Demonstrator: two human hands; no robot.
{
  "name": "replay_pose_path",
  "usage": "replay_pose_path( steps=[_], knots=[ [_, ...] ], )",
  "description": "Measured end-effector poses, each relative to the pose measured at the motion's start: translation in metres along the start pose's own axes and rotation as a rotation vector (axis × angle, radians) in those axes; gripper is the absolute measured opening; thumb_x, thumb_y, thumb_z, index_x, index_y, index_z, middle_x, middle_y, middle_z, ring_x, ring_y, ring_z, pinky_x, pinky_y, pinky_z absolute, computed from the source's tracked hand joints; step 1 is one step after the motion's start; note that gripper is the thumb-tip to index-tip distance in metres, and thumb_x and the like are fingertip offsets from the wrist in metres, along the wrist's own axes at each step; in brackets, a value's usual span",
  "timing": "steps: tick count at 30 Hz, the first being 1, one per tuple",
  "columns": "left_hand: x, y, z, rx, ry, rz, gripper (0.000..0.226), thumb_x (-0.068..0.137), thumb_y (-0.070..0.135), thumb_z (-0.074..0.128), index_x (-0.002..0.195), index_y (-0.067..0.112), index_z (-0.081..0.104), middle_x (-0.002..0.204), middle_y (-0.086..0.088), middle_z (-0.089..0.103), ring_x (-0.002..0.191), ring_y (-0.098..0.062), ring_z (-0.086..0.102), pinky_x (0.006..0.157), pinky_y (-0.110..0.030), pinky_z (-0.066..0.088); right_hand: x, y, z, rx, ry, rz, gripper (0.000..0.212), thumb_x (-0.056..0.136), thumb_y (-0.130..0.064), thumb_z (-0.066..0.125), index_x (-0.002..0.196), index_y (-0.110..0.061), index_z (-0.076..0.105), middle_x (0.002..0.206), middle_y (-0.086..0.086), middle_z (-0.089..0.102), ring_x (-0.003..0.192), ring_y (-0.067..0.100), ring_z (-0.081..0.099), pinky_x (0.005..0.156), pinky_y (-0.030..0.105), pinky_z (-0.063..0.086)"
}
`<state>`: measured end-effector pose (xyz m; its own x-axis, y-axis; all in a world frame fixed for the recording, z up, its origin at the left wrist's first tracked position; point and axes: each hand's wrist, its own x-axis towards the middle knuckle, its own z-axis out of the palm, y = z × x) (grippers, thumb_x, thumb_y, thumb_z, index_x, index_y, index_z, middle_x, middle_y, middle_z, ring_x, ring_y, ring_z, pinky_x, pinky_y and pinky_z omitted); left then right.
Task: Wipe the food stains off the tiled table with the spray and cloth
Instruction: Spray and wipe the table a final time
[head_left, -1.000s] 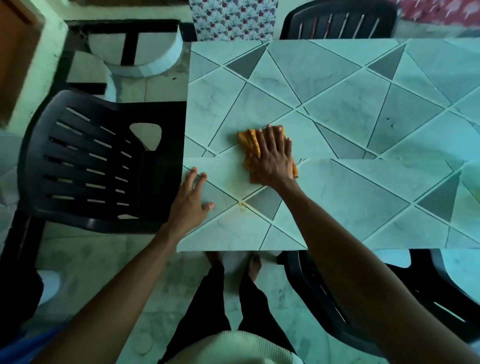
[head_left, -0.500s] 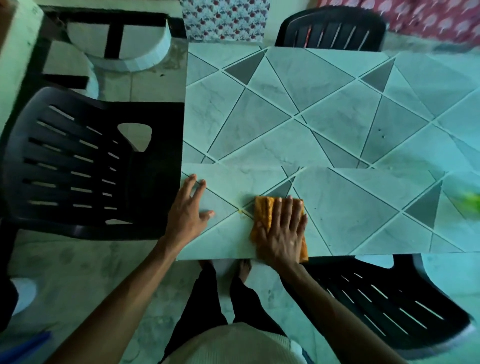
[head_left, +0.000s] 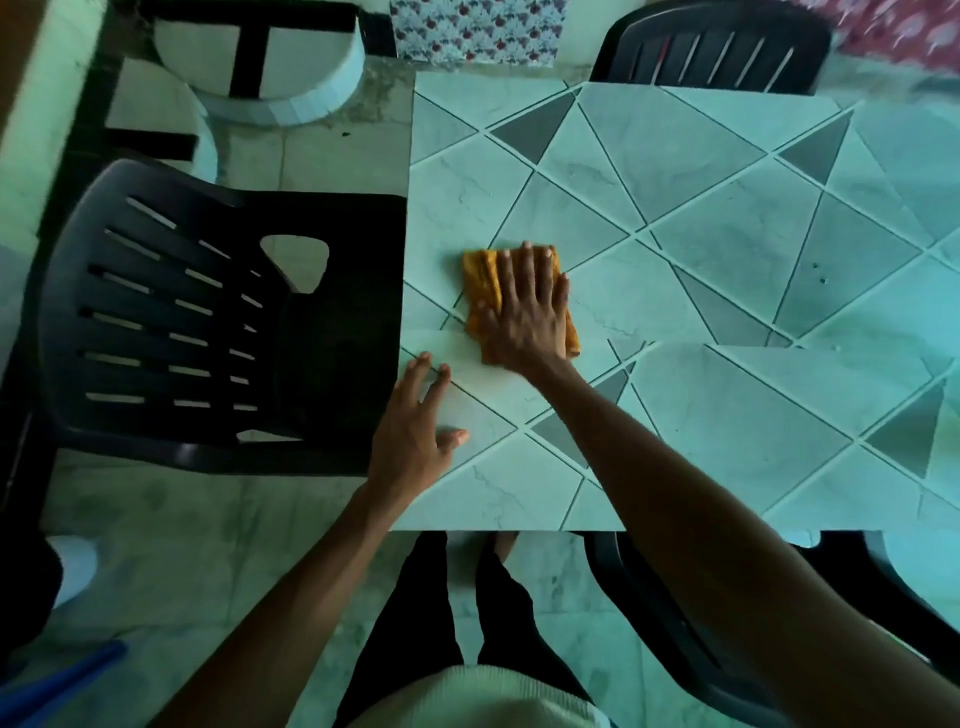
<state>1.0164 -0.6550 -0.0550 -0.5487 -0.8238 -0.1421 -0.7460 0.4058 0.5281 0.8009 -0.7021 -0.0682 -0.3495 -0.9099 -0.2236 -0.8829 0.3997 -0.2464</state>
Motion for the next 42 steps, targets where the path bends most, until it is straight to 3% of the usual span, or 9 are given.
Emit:
replay_pose_path(
  steps=[5,9,17,22,26,30,35,38,42],
  knots=[
    [0.001,-0.013,-0.005,-0.034,-0.059,0.057,0.092,0.077,0.034,0.08,0.153,0.015,0.031,0.164,-0.002,0.011,0.152,-0.018,0.012,0.118,-0.039,0.031,-0.148,0.018,0.026,-0.05,-0.008,-0.206,0.071,0.101,-0.055,0.03,0.161,-0.022,0.007,0.168,0.009,-0.003,0.154,0.032,-0.009,0.122,0.058,0.009],
    [0.002,-0.018,-0.013,-0.019,-0.072,0.101,0.095,0.077,0.041,0.078,0.154,0.017,0.027,0.165,0.001,0.008,0.152,-0.012,0.007,0.119,-0.028,0.025,-0.213,0.07,0.021,-0.126,-0.058,-0.29,0.069,0.099,-0.055,0.034,0.16,-0.028,0.015,0.168,0.002,0.005,0.155,0.029,0.0,0.118,0.061,0.021],
    [0.003,-0.017,-0.015,-0.038,-0.07,0.063,0.1,0.076,0.042,0.078,0.155,0.014,0.024,0.165,0.003,0.011,0.151,-0.01,0.011,0.117,-0.02,0.019,-0.044,0.056,-0.002,0.019,0.027,0.338,0.076,0.097,-0.062,0.029,0.16,-0.026,0.007,0.168,0.005,-0.007,0.153,0.032,-0.012,0.121,0.061,-0.003],
    [0.0,-0.014,-0.015,-0.144,-0.081,0.028,0.11,0.076,0.035,0.082,0.157,0.012,0.01,0.165,0.0,0.005,0.151,-0.013,0.011,0.12,-0.028,0.022,0.005,-0.022,-0.002,-0.041,0.011,0.066,0.073,0.1,-0.059,0.026,0.16,-0.023,0.007,0.168,0.008,-0.003,0.153,0.035,-0.01,0.122,0.058,-0.003],
    [-0.002,-0.014,-0.011,-0.171,-0.075,0.046,0.108,0.078,0.033,0.081,0.156,0.007,0.011,0.165,-0.003,0.005,0.151,-0.016,0.011,0.12,-0.026,0.021,-0.079,-0.013,0.016,-0.061,-0.004,-0.132,0.069,0.1,-0.059,0.02,0.16,-0.028,0.008,0.169,0.005,0.0,0.154,0.031,-0.008,0.122,0.057,0.008],
    [-0.001,-0.017,-0.01,-0.11,-0.087,0.069,0.106,0.078,0.03,0.08,0.156,0.006,0.012,0.165,-0.005,0.005,0.152,-0.017,0.006,0.122,-0.028,0.015,-0.188,0.038,0.022,-0.109,-0.05,-0.219,0.069,0.099,-0.058,0.034,0.16,-0.031,0.014,0.168,0.001,0.006,0.155,0.03,-0.001,0.121,0.058,0.013],
    [0.001,-0.013,-0.009,-0.032,-0.081,0.12,0.1,0.076,0.027,0.082,0.154,0.004,0.023,0.163,-0.015,0.01,0.151,-0.03,0.011,0.12,-0.041,0.024,-0.186,0.118,0.001,-0.057,-0.012,0.246,0.073,0.094,-0.063,0.029,0.159,-0.036,0.01,0.168,-0.006,-0.001,0.155,0.02,-0.007,0.122,0.059,0.002],
    [0.001,-0.011,-0.006,0.021,-0.091,0.116,0.102,0.074,0.025,0.083,0.153,0.002,0.024,0.163,-0.018,0.01,0.151,-0.033,0.01,0.121,-0.04,0.022,-0.143,0.101,0.0,0.018,0.032,0.461,0.082,0.088,-0.068,0.019,0.16,-0.03,0.008,0.168,0.0,-0.007,0.154,0.026,-0.012,0.122,0.057,-0.006],
    [0.0,-0.012,-0.009,0.043,-0.092,0.091,0.1,0.073,0.027,0.083,0.153,0.004,0.026,0.162,-0.016,0.013,0.151,-0.03,0.012,0.121,-0.039,0.023,-0.121,0.018,0.02,-0.034,0.073,0.312,0.079,0.092,-0.059,0.029,0.16,-0.023,0.01,0.168,0.008,-0.001,0.154,0.034,-0.008,0.122,0.059,0.004]
  ],
)
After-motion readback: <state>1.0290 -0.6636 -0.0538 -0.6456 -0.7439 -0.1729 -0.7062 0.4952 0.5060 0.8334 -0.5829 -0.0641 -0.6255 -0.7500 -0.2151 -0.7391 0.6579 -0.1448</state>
